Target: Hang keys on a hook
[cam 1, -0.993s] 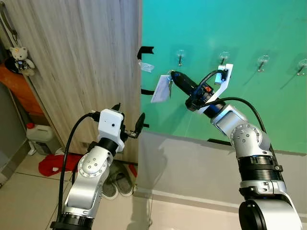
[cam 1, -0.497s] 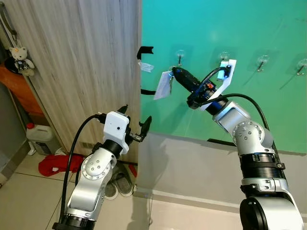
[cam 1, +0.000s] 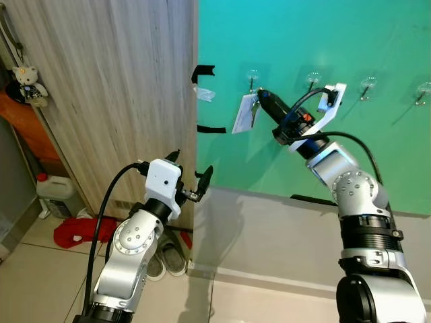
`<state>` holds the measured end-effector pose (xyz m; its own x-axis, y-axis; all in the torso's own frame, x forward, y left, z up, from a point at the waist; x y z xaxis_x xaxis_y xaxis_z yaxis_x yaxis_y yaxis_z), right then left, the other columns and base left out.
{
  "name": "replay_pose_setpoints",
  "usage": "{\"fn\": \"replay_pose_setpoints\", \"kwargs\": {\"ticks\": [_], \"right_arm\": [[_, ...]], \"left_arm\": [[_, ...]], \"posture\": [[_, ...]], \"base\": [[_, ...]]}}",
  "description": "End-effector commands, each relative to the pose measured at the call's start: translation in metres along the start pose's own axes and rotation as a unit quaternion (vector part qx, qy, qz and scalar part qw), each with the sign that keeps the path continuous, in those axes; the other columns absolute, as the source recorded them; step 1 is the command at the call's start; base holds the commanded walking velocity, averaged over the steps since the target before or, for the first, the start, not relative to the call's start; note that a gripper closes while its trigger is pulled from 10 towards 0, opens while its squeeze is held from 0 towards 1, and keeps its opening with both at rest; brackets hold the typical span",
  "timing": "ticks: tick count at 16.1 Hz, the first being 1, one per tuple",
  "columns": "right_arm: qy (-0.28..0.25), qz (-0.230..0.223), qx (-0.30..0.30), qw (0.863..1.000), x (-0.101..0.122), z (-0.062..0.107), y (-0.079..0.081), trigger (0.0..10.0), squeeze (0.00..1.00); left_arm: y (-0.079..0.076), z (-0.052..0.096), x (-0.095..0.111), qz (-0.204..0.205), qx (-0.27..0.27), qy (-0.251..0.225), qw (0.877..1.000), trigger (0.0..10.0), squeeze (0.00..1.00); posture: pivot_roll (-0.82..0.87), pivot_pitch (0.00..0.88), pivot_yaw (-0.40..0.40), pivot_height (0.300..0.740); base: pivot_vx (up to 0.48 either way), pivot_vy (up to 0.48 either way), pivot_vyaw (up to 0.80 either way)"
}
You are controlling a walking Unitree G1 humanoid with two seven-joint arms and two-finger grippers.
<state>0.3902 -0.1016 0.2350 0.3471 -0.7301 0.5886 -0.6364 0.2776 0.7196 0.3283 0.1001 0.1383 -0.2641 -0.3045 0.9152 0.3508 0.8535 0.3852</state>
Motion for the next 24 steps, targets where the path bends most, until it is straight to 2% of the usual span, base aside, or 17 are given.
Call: {"fn": "replay_pose_setpoints", "kwargs": {"ticks": [1, 7, 9, 10, 11, 12, 13, 15, 16, 20, 21, 24], "right_arm": [[-0.013, 0.003, 0.006, 1.0, 0.008, -0.003, 0.004, 10.0, 0.0], [0.012, -0.055, -0.003, 0.998, -0.007, -0.01, -0.002, 10.0, 0.0], [0.009, -0.091, -0.027, 0.995, -0.009, -0.008, -0.012, 10.0, 0.0], [0.01, -0.091, -0.033, 0.995, -0.01, -0.007, -0.015, 10.0, 0.0], [0.023, -0.062, -0.039, 0.997, -0.016, -0.005, -0.018, 10.0, 0.0], [0.039, -0.022, -0.028, 0.999, -0.02, -0.005, -0.013, 10.0, 0.0], [0.054, 0.041, -0.013, 0.998, -0.026, -0.006, -0.006, 10.0, 0.0], [0.062, 0.08, 0.029, 0.994, -0.028, -0.005, 0.012, 10.0, 0.0], [0.076, 0.1, 0.035, 0.991, -0.031, -0.004, 0.015, 10.0, 0.0], [0.057, 0.109, 0.045, 0.991, -0.018, -0.002, 0.022, 10.0, 0.0], [0.031, 0.098, 0.041, 0.994, -0.007, -0.002, 0.022, 10.0, 0.0], [0.003, 0.067, 0.036, 0.997, 0.005, -0.004, 0.021, 10.0, 0.0]], "left_arm": [[-0.003, -0.001, 0.002, 0.004, -0.007, -0.004, 1.0, 10.0, 0.0], [-0.004, -0.001, 0.001, 0.01, -0.007, -0.001, 1.0, 10.0, 0.0], [-0.005, 0.0, 0.0, 0.013, -0.006, 0.001, 1.0, 10.0, 0.0], [-0.004, 0.0, 0.0, 0.014, -0.006, 0.001, 1.0, 10.0, 0.0], [-0.004, 0.0, -0.001, 0.015, -0.006, 0.002, 1.0, 10.0, 0.0], [-0.004, 0.0, -0.001, 0.015, -0.006, 0.002, 1.0, 10.0, 0.0], [-0.004, 0.0, -0.001, 0.015, -0.006, 0.002, 1.0, 10.0, 0.0], [-0.004, 0.001, -0.001, 0.015, -0.007, 0.003, 1.0, 10.0, 0.0], [-0.004, 0.001, -0.001, 0.015, -0.008, 0.003, 1.0, 10.0, 0.0], [-0.006, 0.0, -0.001, 0.016, -0.013, 0.001, 1.0, 10.0, 0.0], [-0.009, -0.001, 0.0, 0.019, -0.025, -0.005, 0.999, 10.0, 0.0], [-0.011, -0.001, 0.01, 0.013, -0.04, -0.037, 0.998, 10.0, 0.0]], "posture": [[0.09, 0.0, -0.048, 0.74], [0.1, 0.0, -0.059, 0.74], [0.1, 0.0, -0.061, 0.74], [0.1, 0.0, -0.062, 0.74], [0.1, 0.0, -0.061, 0.74], [0.1, 0.0, -0.061, 0.74], [0.1, 0.0, -0.06, 0.74], [0.1, 0.0, -0.06, 0.74], [0.1, 0.0, -0.058, 0.74], [0.09, 0.0, -0.053, 0.74], [0.09, 0.0, -0.049, 0.74], [0.09, 0.0, -0.045, 0.74]], "base": [[0.0, 0.0, 0.0], [0.0, 0.0, 0.0], [0.0, 0.0, 0.0], [0.0, 0.0, 0.0], [0.0, 0.0, 0.0], [0.0, 0.0, 0.0], [0.0, 0.0, 0.0], [0.0, 0.0, 0.0], [0.0, 0.0, 0.0], [0.0, 0.0, 0.0], [0.0, 0.0, 0.0], [0.0, 0.0, 0.0]]}}
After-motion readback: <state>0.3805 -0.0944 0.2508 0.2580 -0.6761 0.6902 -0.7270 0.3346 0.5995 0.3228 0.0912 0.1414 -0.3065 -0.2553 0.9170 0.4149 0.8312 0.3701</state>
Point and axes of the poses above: a point about 5 cm out from each wrist's last joint towards the gripper, its own z axis pointing back from the gripper into the wrist, its own x axis along the axis of the wrist's last joint, y = z × x, the point moved 5 cm from there along -z, pointing out of the wrist towards the gripper, and after that the axes turned 15 degrees about -z, right-handed, at the moved point
